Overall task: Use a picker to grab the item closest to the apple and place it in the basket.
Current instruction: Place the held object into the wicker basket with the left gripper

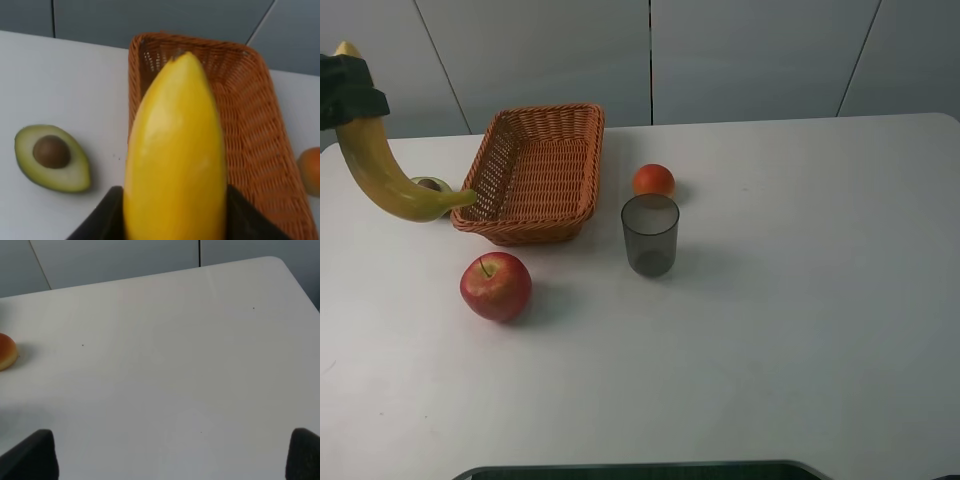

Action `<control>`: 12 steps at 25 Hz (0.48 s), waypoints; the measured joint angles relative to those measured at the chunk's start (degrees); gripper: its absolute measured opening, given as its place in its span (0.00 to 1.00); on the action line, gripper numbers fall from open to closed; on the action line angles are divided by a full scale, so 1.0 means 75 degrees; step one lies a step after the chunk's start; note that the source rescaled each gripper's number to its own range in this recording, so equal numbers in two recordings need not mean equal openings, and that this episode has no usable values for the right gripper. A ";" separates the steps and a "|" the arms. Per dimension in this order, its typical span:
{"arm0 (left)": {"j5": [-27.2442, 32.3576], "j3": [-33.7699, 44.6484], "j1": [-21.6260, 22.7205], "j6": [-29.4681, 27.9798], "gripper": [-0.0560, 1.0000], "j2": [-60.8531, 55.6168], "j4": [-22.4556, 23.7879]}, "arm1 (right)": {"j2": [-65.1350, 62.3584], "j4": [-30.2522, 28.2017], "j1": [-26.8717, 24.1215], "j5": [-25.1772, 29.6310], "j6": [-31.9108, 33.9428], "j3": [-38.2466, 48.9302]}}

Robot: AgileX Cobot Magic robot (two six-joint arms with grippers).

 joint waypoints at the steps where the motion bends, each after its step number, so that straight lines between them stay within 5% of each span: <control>1: -0.0141 0.0000 0.0000 0.0021 0.08 0.0045 -0.0016 | 0.0000 0.0000 0.0000 0.0000 0.0000 0.0000; 12: -0.0602 -0.0631 -0.0108 0.0101 0.08 0.1082 -0.0045 | 0.0000 0.0000 0.0000 0.0000 0.0000 0.0000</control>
